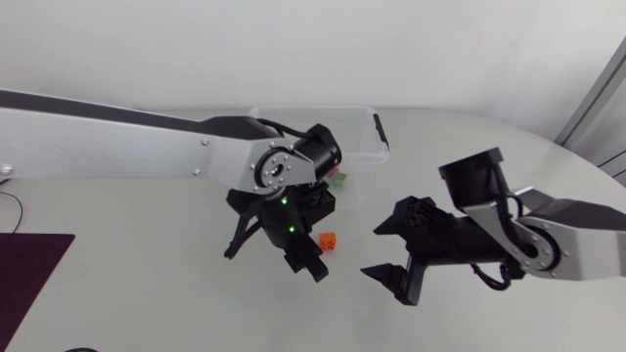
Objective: Pick up the duplo bricks and place them in the container
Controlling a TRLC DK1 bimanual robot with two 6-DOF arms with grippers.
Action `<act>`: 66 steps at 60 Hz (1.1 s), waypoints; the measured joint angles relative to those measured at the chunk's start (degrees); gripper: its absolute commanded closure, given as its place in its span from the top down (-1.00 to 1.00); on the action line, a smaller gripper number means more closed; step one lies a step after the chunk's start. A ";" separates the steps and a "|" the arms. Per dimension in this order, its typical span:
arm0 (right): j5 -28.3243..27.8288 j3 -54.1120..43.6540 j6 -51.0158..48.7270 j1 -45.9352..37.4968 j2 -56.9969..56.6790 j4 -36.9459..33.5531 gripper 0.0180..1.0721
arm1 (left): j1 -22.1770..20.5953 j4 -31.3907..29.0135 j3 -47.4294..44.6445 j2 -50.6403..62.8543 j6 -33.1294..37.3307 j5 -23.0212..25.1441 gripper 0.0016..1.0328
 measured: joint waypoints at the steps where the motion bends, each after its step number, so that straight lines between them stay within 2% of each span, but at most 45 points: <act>1: 0.00 0.66 -0.37 0.26 0.87 0.00 0.90 | 0.09 -0.04 -0.04 -0.72 0.07 0.00 -0.37; 20: 0.02 11.21 -7.56 3.23 16.74 0.66 0.90 | 4.61 0.22 -0.09 -15.78 3.89 0.00 -0.37; 28: 0.09 14.27 -9.66 4.35 21.62 0.66 0.90 | 8.04 2.23 1.27 -19.43 5.20 0.00 -0.36; 35: 0.24 16.98 -10.38 4.44 25.00 0.66 0.83 | 11.50 6.49 2.78 -19.76 6.23 1.16 -0.35; 44: 0.26 20.44 -11.34 4.42 29.49 0.59 0.57 | 16.09 11.89 4.24 -18.58 6.93 4.17 -0.34; 51: 0.26 22.36 -11.98 4.42 32.48 0.00 0.07 | 18.27 14.47 6.16 -15.26 7.56 5.51 -0.34; 54: 0.26 22.77 -12.28 4.42 33.48 -0.50 -0.29 | 19.17 15.96 6.47 -12.94 7.56 6.14 -0.34; 58: 0.24 22.84 -12.31 4.42 34.18 -0.57 -0.63 | 19.50 17.14 6.82 -10.91 7.56 6.47 -0.33; 66: -0.02 22.88 -12.46 4.31 33.99 -2.43 -0.72 | 19.71 20.37 8.72 -5.68 7.54 6.54 -0.31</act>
